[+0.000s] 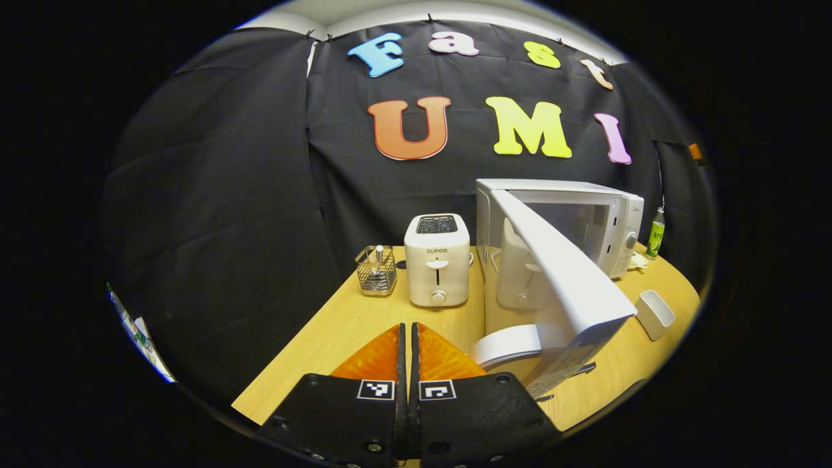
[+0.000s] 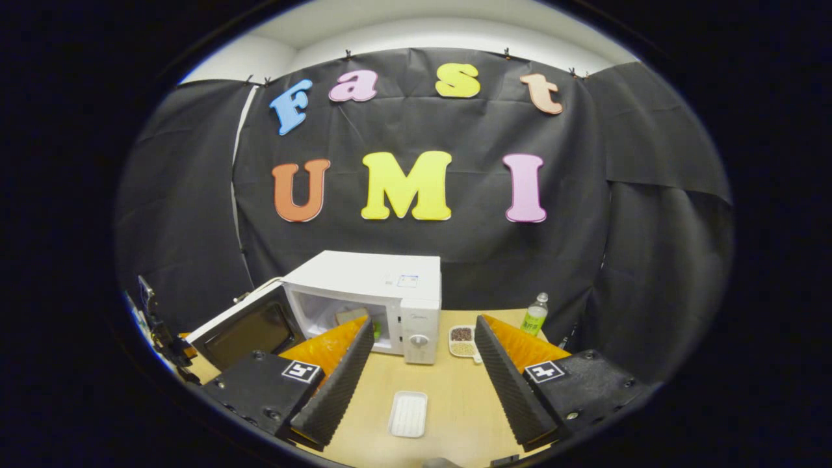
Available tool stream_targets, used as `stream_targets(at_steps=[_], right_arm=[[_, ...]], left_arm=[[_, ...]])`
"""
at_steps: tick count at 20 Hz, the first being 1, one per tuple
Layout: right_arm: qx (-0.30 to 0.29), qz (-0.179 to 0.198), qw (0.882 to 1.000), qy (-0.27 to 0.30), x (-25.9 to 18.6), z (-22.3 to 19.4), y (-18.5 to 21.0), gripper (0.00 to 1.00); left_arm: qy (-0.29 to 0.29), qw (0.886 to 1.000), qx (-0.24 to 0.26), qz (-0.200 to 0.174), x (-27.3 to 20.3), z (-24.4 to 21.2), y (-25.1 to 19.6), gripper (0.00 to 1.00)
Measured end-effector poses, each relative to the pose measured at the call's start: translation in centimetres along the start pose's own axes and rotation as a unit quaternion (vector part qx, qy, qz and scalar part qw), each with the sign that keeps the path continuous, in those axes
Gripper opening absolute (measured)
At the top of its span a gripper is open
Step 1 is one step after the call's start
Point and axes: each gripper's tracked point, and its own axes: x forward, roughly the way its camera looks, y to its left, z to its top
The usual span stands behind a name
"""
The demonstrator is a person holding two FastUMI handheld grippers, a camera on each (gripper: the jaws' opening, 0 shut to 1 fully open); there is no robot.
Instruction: Open the microwave oven with the left hand, put the food in, and close the microwave oven.
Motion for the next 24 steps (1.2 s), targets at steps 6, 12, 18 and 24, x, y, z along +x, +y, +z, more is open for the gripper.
stream_targets(at_steps=[6,12,18,24], right_arm=[[0.004,0.012,1.000,0.013,0.7,-0.4,-2.8,0.93],[0.005,0.032,0.999,0.018,1.7,-0.7,-5.7,0.93],[0.014,0.036,0.999,0.020,1.5,-1.6,-9.7,0.93],[0.017,0.033,0.999,0.028,0.8,-3.1,-14.4,0.93]], left_arm=[[0.007,1.000,-0.009,-0.026,0.0,-0.4,-6.3,0.00],[0.007,0.997,0.002,-0.074,0.2,0.1,-15.5,0.00],[-0.008,0.993,0.024,-0.120,0.7,2.2,-24.1,0.00],[-0.019,0.991,0.033,-0.132,2.5,3.5,-29.8,0.00]])
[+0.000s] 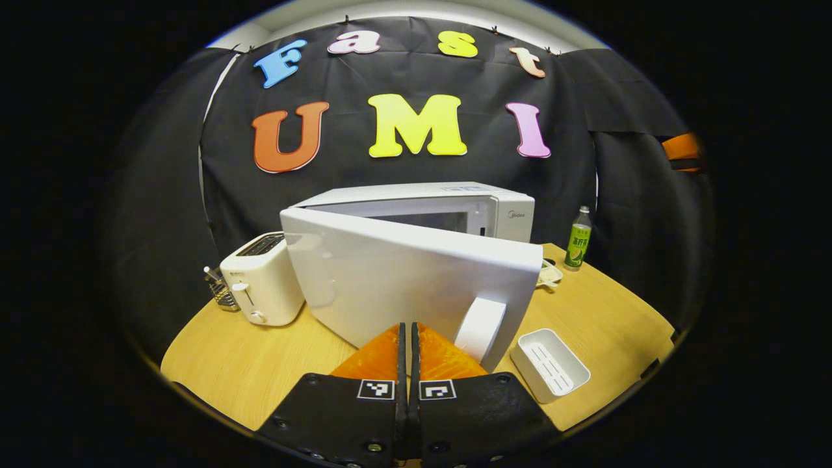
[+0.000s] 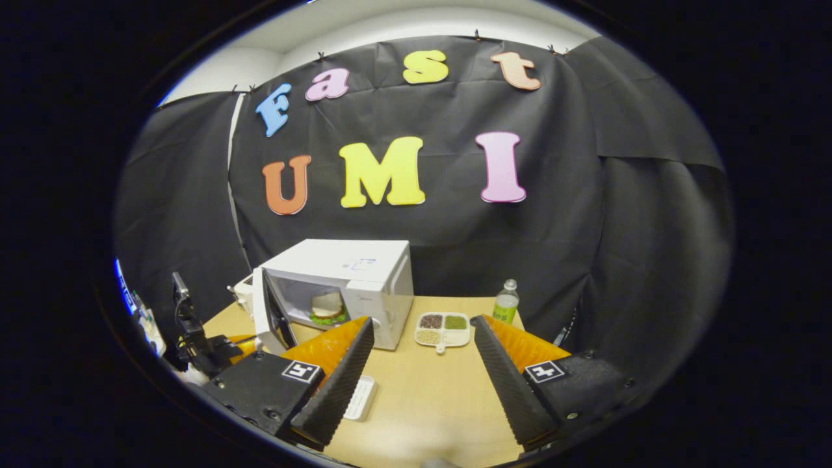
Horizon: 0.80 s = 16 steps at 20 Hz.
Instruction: Open the microwave oven with the left hand, put the food in, and close the microwave oven.
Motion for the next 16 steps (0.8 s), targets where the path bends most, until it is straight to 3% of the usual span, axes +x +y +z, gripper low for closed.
stream_targets(at_steps=[9,16], right_arm=[[0.011,-0.014,1.000,0.011,-0.9,-1.4,-4.3,0.92],[0.028,-0.041,0.999,0.017,-0.5,-1.7,-5.2,0.93]], left_arm=[[-0.013,1.000,0.006,-0.004,5.1,2.8,-3.5,0.00],[-0.006,0.999,0.014,-0.030,8.8,3.0,-5.3,0.00]])
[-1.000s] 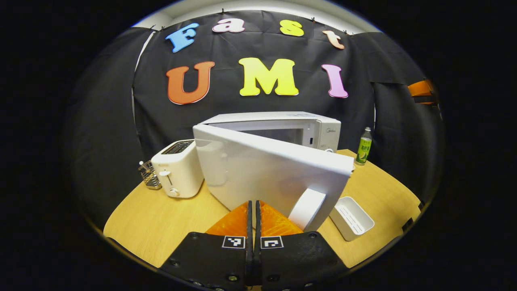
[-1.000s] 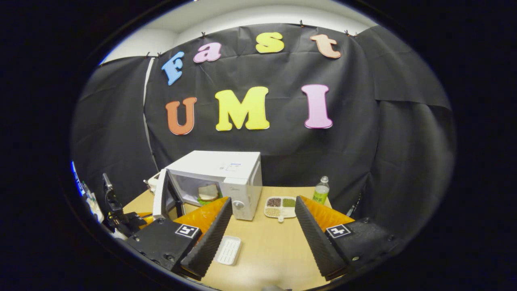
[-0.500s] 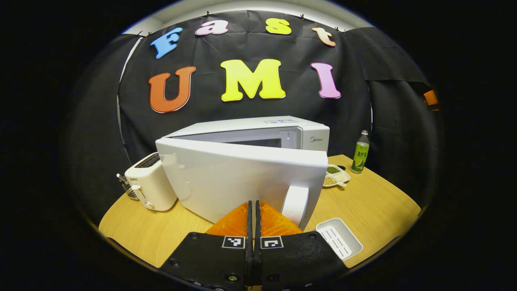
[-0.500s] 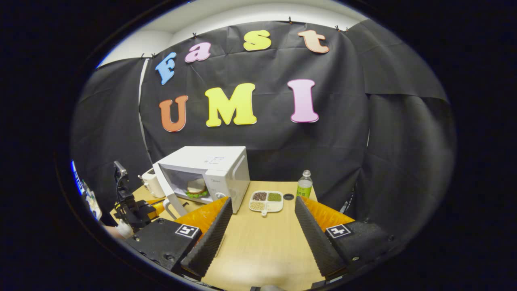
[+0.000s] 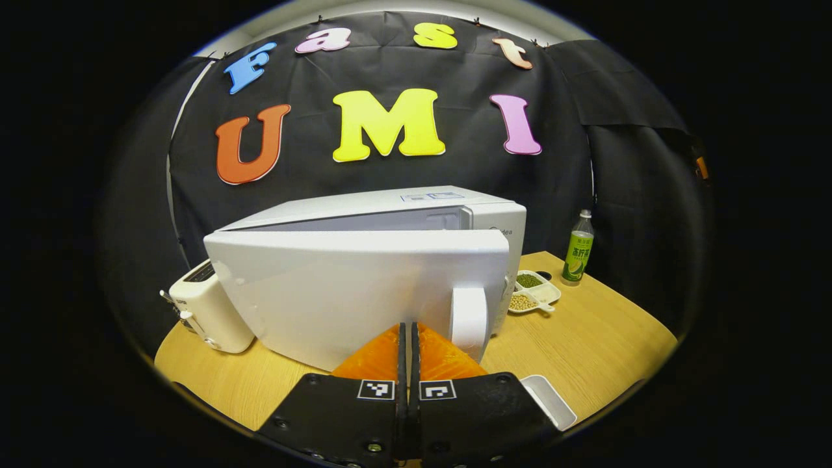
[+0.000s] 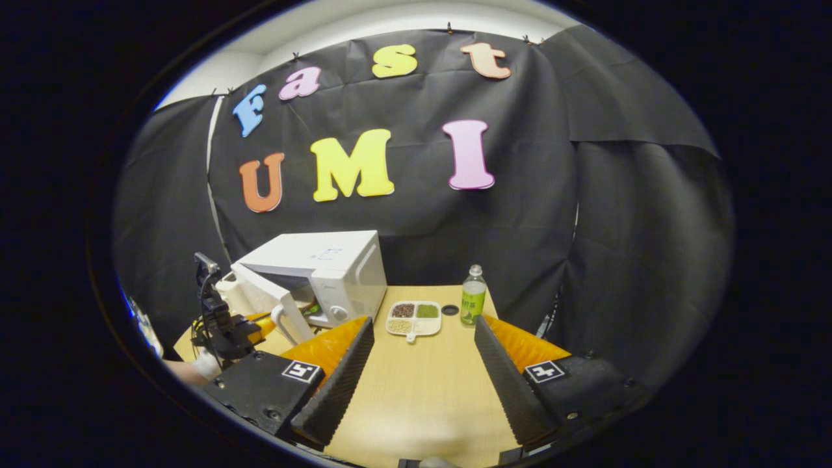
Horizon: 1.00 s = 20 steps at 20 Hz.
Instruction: Open the microwave oven with the left hand, put the food in, and close the microwave oven.
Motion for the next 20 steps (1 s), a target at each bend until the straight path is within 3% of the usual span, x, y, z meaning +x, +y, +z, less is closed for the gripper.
stream_targets(at_steps=[1,4,5,6,13,14,15,20], right_arm=[[0.003,-0.003,1.000,-0.001,0.0,0.1,0.1,0.99],[0.009,-0.016,1.000,0.000,0.2,0.2,0.2,0.99],[0.009,-0.020,1.000,0.001,0.3,0.2,0.2,0.99],[0.009,-0.024,1.000,0.002,0.3,0.2,0.4,0.99],[0.018,-0.052,0.998,0.013,1.2,0.0,1.0,0.99],[0.019,-0.053,0.998,0.013,1.4,0.0,1.2,0.99],[0.018,-0.056,0.998,0.014,1.5,0.0,1.4,0.99],[0.017,-0.068,0.997,0.014,1.3,0.2,2.0,0.99]], left_arm=[[0.001,1.000,0.000,-0.004,0.6,0.1,-0.1,0.00],[0.003,1.000,-0.003,-0.018,2.2,0.3,-0.7,0.00],[0.003,1.000,-0.002,-0.023,2.8,0.4,-0.9,0.10],[0.005,1.000,-0.001,-0.026,3.2,0.3,-1.1,0.00],[0.011,0.999,-0.008,-0.049,6.1,0.4,-1.4,0.00],[0.015,0.999,-0.012,-0.050,6.3,0.3,-1.4,0.10],[0.014,0.998,-0.017,-0.054,6.2,0.3,-1.6,0.00],[0.016,0.998,-0.019,-0.062,7.2,-0.3,-1.8,0.00]])
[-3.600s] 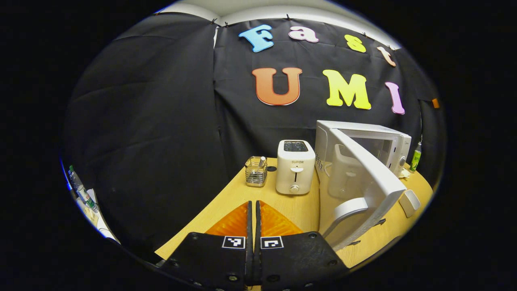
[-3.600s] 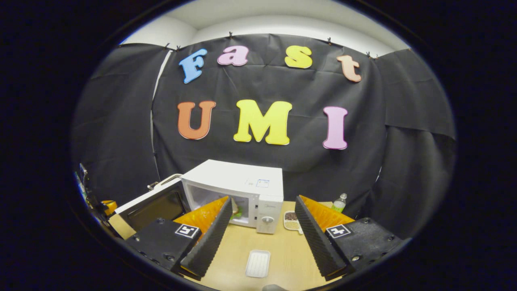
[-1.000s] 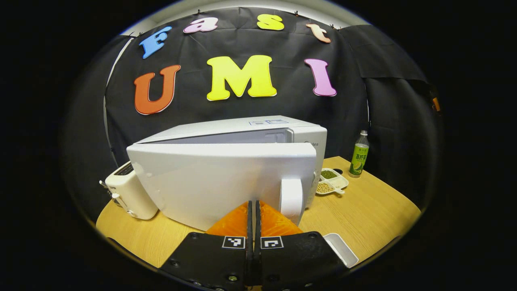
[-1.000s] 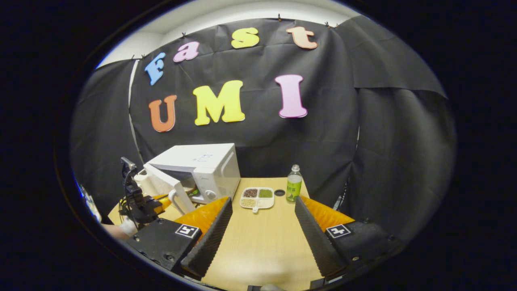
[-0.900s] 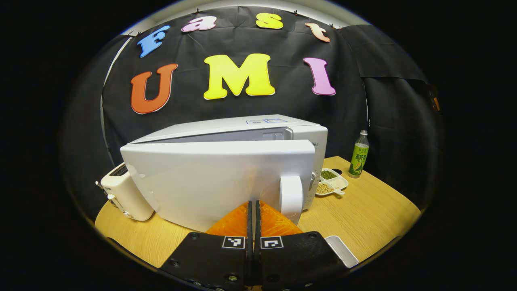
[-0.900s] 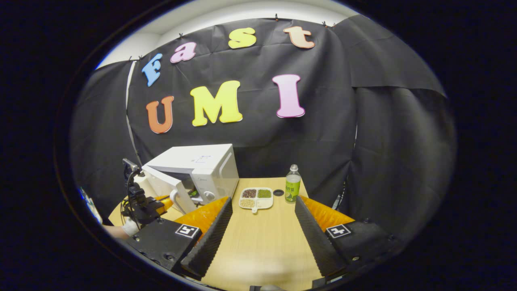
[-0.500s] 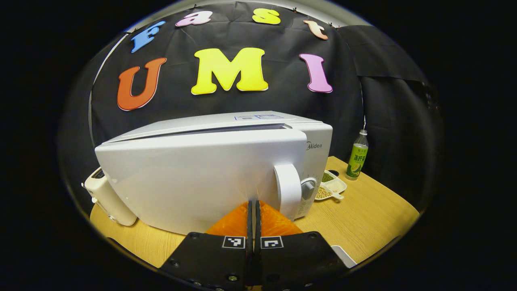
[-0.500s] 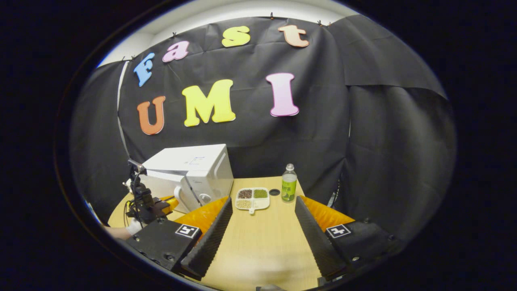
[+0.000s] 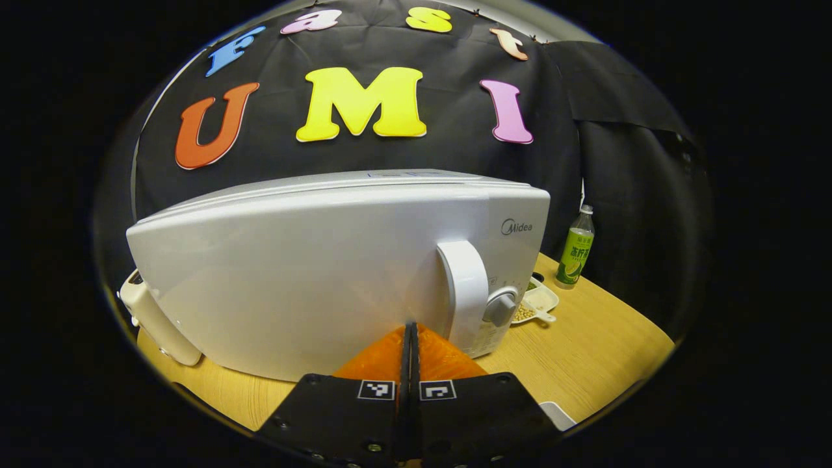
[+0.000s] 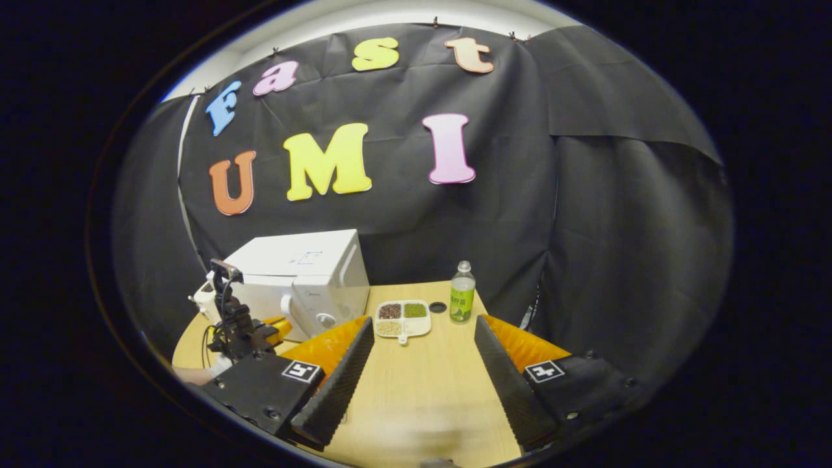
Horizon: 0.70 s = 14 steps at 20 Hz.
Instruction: Open the microwave oven with the left hand, put the food in, and close the microwave oven.
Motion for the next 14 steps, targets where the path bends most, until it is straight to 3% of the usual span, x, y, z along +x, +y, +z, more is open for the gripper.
stream_targets(at_steps=[3,8,13,14], right_arm=[[0.001,-0.007,1.000,0.001,-0.1,0.0,0.4,0.99],[0.001,-0.001,1.000,0.004,-0.4,-0.4,1.7,0.99],[-0.009,0.023,1.000,-0.009,-0.3,0.1,4.4,0.99],[-0.016,0.028,0.999,-0.015,-0.3,0.2,5.0,0.92]], left_arm=[[0.014,0.999,-0.038,-0.012,0.8,-0.3,-0.2,0.00],[0.018,0.999,-0.028,0.003,0.0,0.1,0.0,0.00],[-0.009,1.000,-0.018,0.021,-4.3,3.3,0.5,0.00],[-0.015,0.999,-0.017,0.024,-4.9,3.9,0.6,0.01]])
